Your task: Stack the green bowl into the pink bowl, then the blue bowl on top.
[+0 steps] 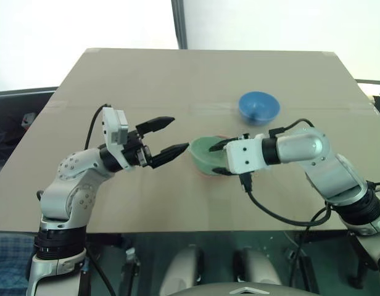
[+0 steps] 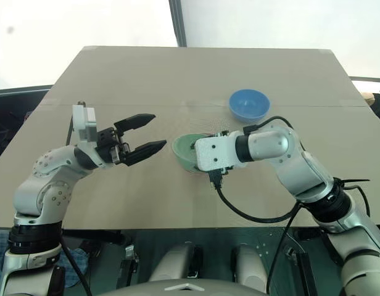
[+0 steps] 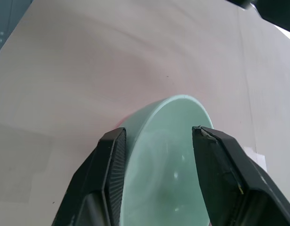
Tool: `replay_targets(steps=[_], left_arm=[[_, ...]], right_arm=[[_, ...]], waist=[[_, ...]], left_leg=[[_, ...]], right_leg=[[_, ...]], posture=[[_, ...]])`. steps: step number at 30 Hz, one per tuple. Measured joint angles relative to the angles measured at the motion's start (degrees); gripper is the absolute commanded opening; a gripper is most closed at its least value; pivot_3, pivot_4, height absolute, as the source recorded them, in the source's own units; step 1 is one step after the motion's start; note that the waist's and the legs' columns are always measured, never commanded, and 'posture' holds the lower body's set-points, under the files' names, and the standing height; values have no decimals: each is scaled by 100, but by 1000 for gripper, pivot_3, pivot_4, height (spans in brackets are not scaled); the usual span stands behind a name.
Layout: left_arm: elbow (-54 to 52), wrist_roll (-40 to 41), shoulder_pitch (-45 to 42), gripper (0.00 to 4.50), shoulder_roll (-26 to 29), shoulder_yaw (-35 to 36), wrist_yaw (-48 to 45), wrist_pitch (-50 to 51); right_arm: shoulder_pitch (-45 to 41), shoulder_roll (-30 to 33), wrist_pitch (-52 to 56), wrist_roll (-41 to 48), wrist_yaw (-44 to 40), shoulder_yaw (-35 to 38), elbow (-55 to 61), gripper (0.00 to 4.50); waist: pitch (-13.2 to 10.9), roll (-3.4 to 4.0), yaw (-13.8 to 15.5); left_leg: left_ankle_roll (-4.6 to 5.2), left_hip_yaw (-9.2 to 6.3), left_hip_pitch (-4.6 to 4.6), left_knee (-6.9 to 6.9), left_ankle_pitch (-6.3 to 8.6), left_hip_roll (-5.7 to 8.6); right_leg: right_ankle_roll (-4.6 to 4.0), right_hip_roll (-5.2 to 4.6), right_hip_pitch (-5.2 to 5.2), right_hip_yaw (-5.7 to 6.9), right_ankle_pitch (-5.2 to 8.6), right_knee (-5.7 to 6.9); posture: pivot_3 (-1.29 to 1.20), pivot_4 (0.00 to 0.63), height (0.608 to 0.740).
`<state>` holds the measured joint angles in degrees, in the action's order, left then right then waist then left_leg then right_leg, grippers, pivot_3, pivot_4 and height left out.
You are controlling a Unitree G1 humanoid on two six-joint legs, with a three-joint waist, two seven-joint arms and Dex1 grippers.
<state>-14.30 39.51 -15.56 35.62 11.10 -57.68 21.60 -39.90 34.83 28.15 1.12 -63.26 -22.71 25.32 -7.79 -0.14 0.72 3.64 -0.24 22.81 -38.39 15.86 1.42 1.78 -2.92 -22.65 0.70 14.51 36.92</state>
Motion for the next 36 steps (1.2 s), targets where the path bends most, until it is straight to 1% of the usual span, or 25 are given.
replay_targets(steps=[2,5,7,9,12,15,16,17,20,23,26,29,33,34,35,36], left_arm=[[-1,0,3,4500,-3,-2,3,0],[-2,0,3,4500,-4,-8,1,0],[-1,0,1,4500,-4,-16,0,0],[13,-4,1,4500,-21,-41,-3,-9],[37,-10,-10,4500,-60,-58,-3,-25],[44,-15,-12,4500,-101,-69,-1,-68],[43,-15,-13,4500,-101,-69,-1,-71],[47,-21,-14,4500,-103,-72,4,-73],[43,-26,-9,4500,-105,-85,13,-76],[35,-30,6,4500,-103,-84,42,-78],[17,-29,39,4500,-101,-66,63,-79],[-17,-29,103,4500,-100,-47,118,-79],[-31,-29,120,4500,-100,-43,153,-79],[-38,-27,135,4500,-100,-42,165,-79],[-43,-27,144,4500,-100,-41,166,-79],[-44,-27,147,4500,-100,-41,167,-79]], right_arm=[[-87,-9,508,538,-65,388,156,2340],[-317,131,798,889,-141,737,105,2340],[-565,239,821,1008,-149,907,-194,2340],[-901,255,759,994,-24,1058,-770,2340],[-1217,126,471,753,290,1061,-1634,2340],[-1390,54,-266,259,517,858,-2916,2340],[-1391,33,-377,176,534,790,-3107,2340],[-1419,-98,-657,-16,573,634,-3623,2340],[-1520,-296,-1079,-324,625,354,-4430,2340],[-1730,-457,-1444,-574,703,259,-5225,2340],[-2136,-661,-2043,-907,990,183,-6305,2340],[-2341,-788,-2513,-1187,1177,106,-7081,2340],[-2377,-951,-2817,-1372,1248,65,-7616,2340],[-2384,-1010,-2905,-1435,1259,61,-7824,2125],[-2386,-1031,-2944,-1456,1262,55,-7897,2125],[-2386,-1044,-2967,-1468,1265,52,-7942,1875]], waist=[[0,0,-4],[0,0,-7],[-1,1,-12],[0,0,-18],[0,0,-39],[0,0,-52],[0,0,-57],[0,0,-86],[-2,2,-141],[-3,3,-155],[-3,3,-166],[-3,4,-165],[-4,5,-164],[-4,5,-167],[-4,6,-168],[-4,5,-169]], left_leg=[[0,-1,0,1,0,0],[1,-1,0,2,0,0],[0,-1,0,2,1,0],[0,-1,-3,4,1,0],[0,0,-2,5,0,0],[0,1,1,8,0,3],[0,1,3,10,0,3],[0,2,6,10,0,4],[0,2,8,11,0,4],[-1,2,7,11,-1,4],[-4,2,4,10,-2,3],[-5,2,3,12,-3,3],[-5,2,4,12,-3,5],[-5,2,4,12,-3,5],[-6,2,4,12,-3,4],[-6,2,4,12,-3,4]], right_leg=[[0,-1,0,0,0,-1],[0,-2,0,0,0,-1],[0,-3,0,0,0,-1],[-1,-3,0,0,0,-1],[-1,-3,-1,-1,0,-1],[-1,-3,-1,-1,0,-7],[-1,-3,-1,-1,0,-8],[-1,-3,-2,-1,0,-8],[-1,-2,-4,-1,0,-8],[-1,0,-4,-1,0,-7],[-1,2,-3,-1,0,-3],[-1,3,-4,-1,0,-3],[-1,2,-3,-1,0,-4],[-1,2,-3,-1,0,-3],[-1,2,-4,-2,0,-3],[-1,3,-4,-2,0,-3]], posture=[[0,150,740],[0,150,740],[0,150,740],[0,150,740],[0,150,740],[0,150,740],[0,150,740],[0,150,740],[0,150,740],[0,150,740],[0,150,740],[0,150,740],[0,150,740],[0,150,740],[0,150,740],[0,150,740]])
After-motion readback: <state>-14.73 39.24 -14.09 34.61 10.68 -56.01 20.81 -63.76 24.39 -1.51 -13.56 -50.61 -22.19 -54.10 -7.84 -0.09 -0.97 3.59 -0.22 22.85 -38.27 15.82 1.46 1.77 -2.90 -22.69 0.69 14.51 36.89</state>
